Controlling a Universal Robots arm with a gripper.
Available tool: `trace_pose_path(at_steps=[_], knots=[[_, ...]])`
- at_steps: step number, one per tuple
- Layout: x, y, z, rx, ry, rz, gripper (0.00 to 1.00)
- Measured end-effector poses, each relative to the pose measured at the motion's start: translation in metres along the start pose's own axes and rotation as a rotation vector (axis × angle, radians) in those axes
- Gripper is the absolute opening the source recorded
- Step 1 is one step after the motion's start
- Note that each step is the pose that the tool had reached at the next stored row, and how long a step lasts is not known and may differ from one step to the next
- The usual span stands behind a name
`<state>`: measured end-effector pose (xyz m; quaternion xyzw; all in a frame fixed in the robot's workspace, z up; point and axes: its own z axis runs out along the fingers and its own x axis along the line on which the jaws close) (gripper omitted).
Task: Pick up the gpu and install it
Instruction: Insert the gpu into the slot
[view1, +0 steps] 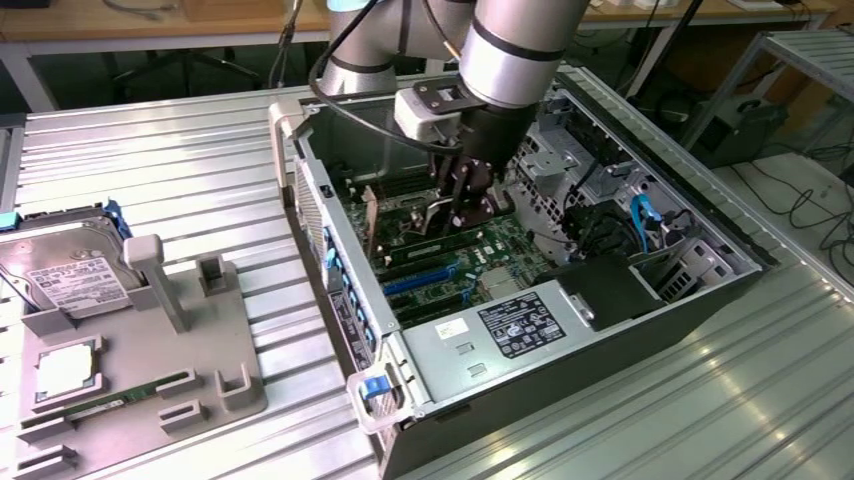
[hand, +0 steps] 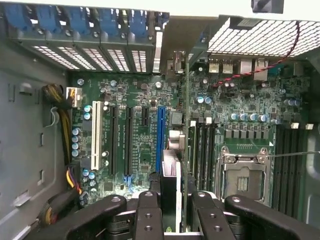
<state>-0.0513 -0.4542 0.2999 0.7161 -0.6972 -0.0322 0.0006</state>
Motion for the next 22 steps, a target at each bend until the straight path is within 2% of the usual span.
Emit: trace_pose_path(at_steps=[1, 2, 3, 5, 6, 7, 9, 12, 13, 15, 16, 17, 22], knots=[[0.001, 0.0000, 0.0017, 0.0000, -0.0001, 0.002, 0.28], [0.003, 0.0022, 0.0176, 0.0001, -0.0002, 0.002, 0.28], [0.005, 0.0032, 0.0273, 0.0131, 0.0001, -0.002, 0.28], [0.010, 0.0041, 0.0411, -0.0005, 0.0000, -0.001, 0.28], [0.010, 0.0080, 0.0454, 0.0050, 0.0000, -0.002, 0.28], [0.010, 0.0105, 0.0472, 0.0063, -0.0004, -0.002, 0.28], [0.010, 0.0101, 0.0545, 0.0061, -0.0002, -0.002, 0.28], [0.010, 0.0101, 0.0567, 0.0066, -0.0008, 0.013, 0.28], [0.010, 0.0102, 0.0538, 0.0065, -0.0006, 0.013, 0.28], [0.011, 0.0104, 0.0584, 0.0066, -0.0008, 0.013, 0.28], [0.011, 0.0102, 0.0653, 0.0057, -0.0003, 0.013, 0.28], [0.011, 0.0102, 0.0624, 0.0055, -0.0010, 0.013, 0.28], [0.011, 0.0102, 0.0623, 0.0052, 0.0004, 0.013, 0.28]])
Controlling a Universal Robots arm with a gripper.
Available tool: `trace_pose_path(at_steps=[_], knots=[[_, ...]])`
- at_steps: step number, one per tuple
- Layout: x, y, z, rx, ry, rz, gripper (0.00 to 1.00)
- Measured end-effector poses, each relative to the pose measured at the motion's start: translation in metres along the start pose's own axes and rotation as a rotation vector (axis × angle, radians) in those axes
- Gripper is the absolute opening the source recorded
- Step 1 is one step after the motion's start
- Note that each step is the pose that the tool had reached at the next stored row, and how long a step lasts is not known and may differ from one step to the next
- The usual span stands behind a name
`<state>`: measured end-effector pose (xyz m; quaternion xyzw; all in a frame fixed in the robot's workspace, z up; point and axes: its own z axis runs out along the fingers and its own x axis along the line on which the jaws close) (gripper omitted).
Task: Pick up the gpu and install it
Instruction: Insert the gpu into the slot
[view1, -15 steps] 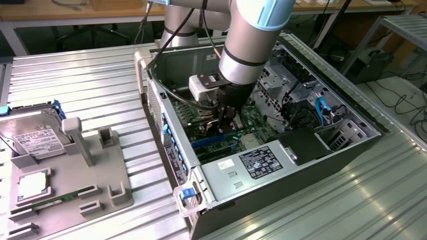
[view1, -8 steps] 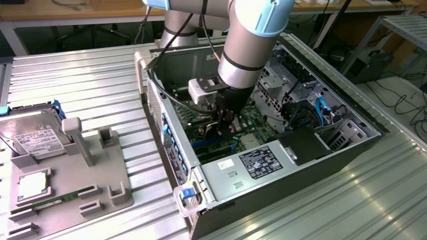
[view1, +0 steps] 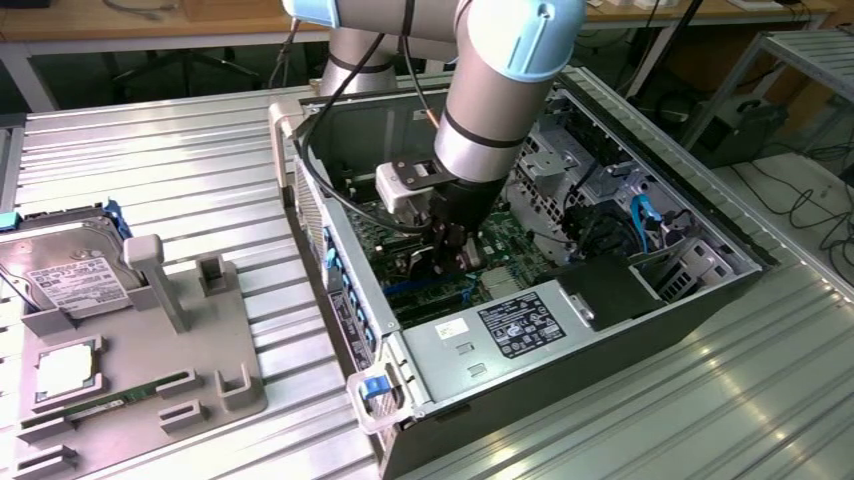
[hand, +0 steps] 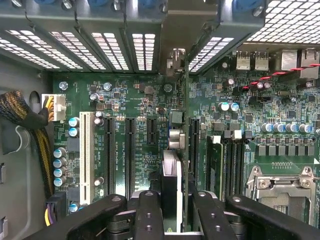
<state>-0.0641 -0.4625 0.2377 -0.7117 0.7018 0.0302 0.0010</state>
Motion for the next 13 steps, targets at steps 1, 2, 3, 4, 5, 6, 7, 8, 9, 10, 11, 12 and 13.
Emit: trace_pose_path(at_steps=[1, 2, 3, 4, 5, 6, 7, 8, 9, 10, 11, 12, 13], knots=[[0.0000, 0.0000, 0.0001, 0.0000, 0.0023, 0.000, 0.28], [0.0000, 0.0000, 0.0002, 0.0000, 0.0049, 0.000, 0.28], [0.0000, 0.0000, 0.0003, 0.0000, 0.0071, 0.000, 0.28], [0.0000, 0.0000, 0.0003, -0.0002, 0.0075, 0.000, 0.28], [0.0000, 0.0000, 0.0003, -0.0001, 0.0075, 0.000, 0.28], [0.0000, 0.0000, 0.0003, -0.0001, 0.0075, 0.000, 0.28], [-0.0001, 0.0000, 0.0005, 0.0000, 0.0073, 0.000, 0.28], [-0.0003, 0.0000, 0.0005, 0.0000, 0.0073, 0.000, 0.28], [-0.0006, 0.0000, 0.0006, 0.0000, 0.0073, 0.000, 0.28], [-0.0007, 0.0000, 0.0006, 0.0000, 0.0072, 0.000, 0.28], [-0.0007, 0.0000, 0.0007, 0.0000, 0.0072, 0.000, 0.28], [-0.0008, 0.0000, 0.0007, 0.0000, 0.0072, 0.000, 0.28], [-0.0008, 0.0000, 0.0010, -0.0002, 0.0073, 0.000, 0.28]])
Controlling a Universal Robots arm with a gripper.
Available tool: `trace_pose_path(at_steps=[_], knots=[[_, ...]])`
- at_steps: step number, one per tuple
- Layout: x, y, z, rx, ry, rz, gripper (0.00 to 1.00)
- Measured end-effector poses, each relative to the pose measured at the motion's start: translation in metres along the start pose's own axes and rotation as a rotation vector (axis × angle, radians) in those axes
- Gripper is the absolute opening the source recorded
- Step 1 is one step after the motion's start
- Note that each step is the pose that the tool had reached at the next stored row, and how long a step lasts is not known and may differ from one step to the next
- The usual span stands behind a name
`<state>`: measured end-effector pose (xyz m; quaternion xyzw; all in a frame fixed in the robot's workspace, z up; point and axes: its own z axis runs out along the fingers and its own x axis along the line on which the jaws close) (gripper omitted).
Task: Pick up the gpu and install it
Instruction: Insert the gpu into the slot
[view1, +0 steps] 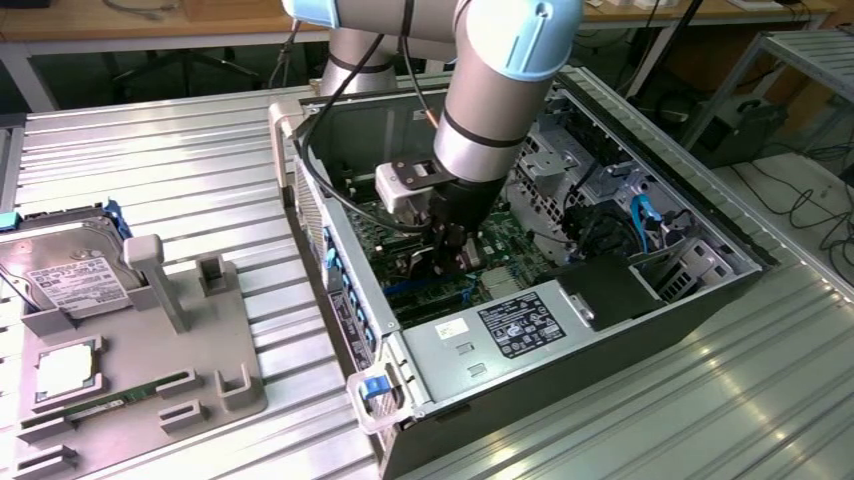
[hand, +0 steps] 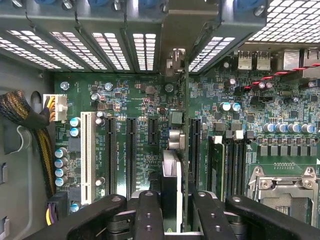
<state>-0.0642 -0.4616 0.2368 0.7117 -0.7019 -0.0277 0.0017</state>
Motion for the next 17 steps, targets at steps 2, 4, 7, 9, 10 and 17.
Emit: trace_pose_path(at_steps=[2, 4, 7, 9, 10, 17], knots=[[0.0001, 0.0000, 0.0015, 0.0000, -0.0044, 0.000, 0.28], [0.0000, -0.0001, 0.0028, -0.0001, -0.0054, 0.000, 0.28], [0.0003, -0.0002, 0.0061, -0.0037, -0.0050, 0.000, 0.28], [0.0002, -0.0002, 0.0063, -0.0037, -0.0051, 0.000, 0.28], [0.0002, -0.0002, 0.0063, -0.0037, -0.0052, 0.000, 0.28], [-0.0001, 0.0000, 0.0000, -0.0036, -0.0054, 0.000, 0.28]])
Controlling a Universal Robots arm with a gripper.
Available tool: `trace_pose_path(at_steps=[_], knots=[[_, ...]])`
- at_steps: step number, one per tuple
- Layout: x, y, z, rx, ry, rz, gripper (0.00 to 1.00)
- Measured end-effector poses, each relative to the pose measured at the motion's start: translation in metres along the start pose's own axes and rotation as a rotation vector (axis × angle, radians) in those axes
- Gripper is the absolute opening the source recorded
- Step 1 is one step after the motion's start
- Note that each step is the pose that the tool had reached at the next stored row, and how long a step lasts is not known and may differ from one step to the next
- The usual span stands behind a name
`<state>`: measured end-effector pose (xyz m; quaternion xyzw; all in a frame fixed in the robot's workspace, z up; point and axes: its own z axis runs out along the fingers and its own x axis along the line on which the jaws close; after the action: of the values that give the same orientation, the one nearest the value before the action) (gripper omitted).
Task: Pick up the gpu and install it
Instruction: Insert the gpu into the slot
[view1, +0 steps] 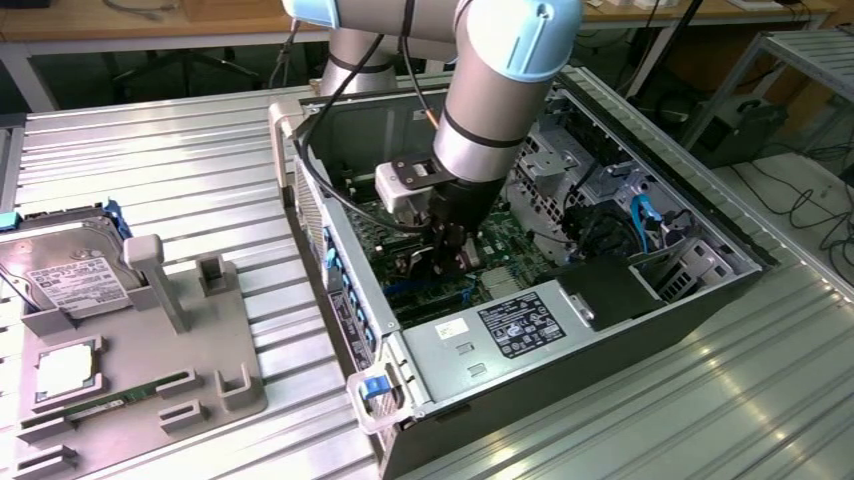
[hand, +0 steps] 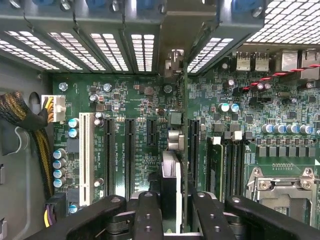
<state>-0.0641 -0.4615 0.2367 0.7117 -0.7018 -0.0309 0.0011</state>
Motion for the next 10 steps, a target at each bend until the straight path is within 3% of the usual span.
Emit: trace_pose_path(at_steps=[10], knots=[[0.0003, -0.0002, 0.0058, -0.0014, -0.0019, 0.000, 0.28]])
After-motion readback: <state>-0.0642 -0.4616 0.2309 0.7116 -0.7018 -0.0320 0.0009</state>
